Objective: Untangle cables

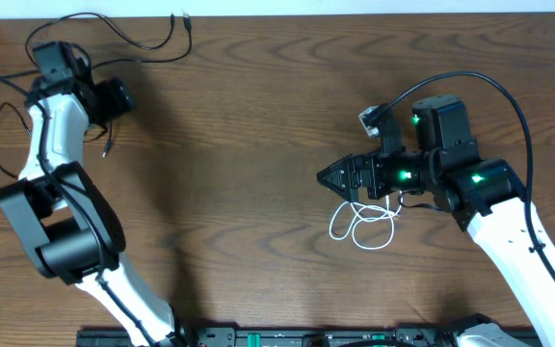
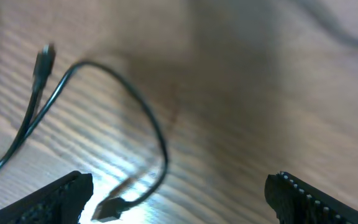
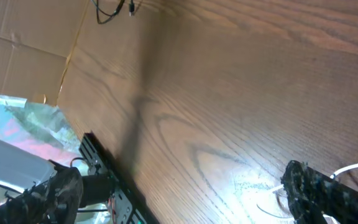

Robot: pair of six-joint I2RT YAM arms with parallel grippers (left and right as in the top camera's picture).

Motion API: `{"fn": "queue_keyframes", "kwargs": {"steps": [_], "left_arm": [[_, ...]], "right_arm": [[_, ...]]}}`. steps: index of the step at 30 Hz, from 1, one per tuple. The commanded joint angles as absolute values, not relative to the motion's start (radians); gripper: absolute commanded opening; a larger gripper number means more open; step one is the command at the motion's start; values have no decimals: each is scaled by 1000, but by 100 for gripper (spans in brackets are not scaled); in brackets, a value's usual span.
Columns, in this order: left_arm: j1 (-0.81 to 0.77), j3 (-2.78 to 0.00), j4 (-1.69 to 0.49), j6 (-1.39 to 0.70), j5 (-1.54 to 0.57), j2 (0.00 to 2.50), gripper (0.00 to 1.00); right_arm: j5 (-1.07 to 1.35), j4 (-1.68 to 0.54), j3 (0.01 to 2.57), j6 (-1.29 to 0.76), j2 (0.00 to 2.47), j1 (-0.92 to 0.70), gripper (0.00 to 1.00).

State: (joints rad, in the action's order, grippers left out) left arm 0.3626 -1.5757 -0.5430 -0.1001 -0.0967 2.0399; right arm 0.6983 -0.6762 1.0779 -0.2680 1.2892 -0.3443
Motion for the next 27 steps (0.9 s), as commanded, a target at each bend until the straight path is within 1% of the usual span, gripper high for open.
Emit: {"fn": "queue_keyframes", "kwargs": {"steps": [1, 6, 8, 9, 11, 12, 15, 23, 27], "left_arm": [[370, -1567, -545, -76, -36, 2088, 90], [370, -1567, -530, -4, -34, 2137, 89], [370, -1567, -530, 7, -19, 2137, 77], [370, -1567, -531, 7, 14, 2137, 69], [370, -1567, -543, 7, 73, 2137, 62], [372, -1567, -556, 7, 132, 2137, 49], [382, -1567, -578, 7, 197, 2137, 31], [427, -1567, -625, 10, 196, 2137, 30], [431, -1567, -628, 68, 197, 2137, 31]], "right_arm": [[698, -676, 1082, -245, 1287, -342, 99], [698, -685, 1082, -246, 1287, -342, 99], [698, -689, 1082, -246, 1287, -342, 99], [698, -689, 1082, -245, 1287, -342, 99], [698, -689, 1082, -245, 1287, -342, 99], [698, -689, 1082, -245, 1287, -342, 99], [698, -690, 1082, -245, 1287, -342, 99], [698, -692, 1082, -245, 1287, -342, 99], [698, -693, 1082, -245, 1287, -342, 99]]}}
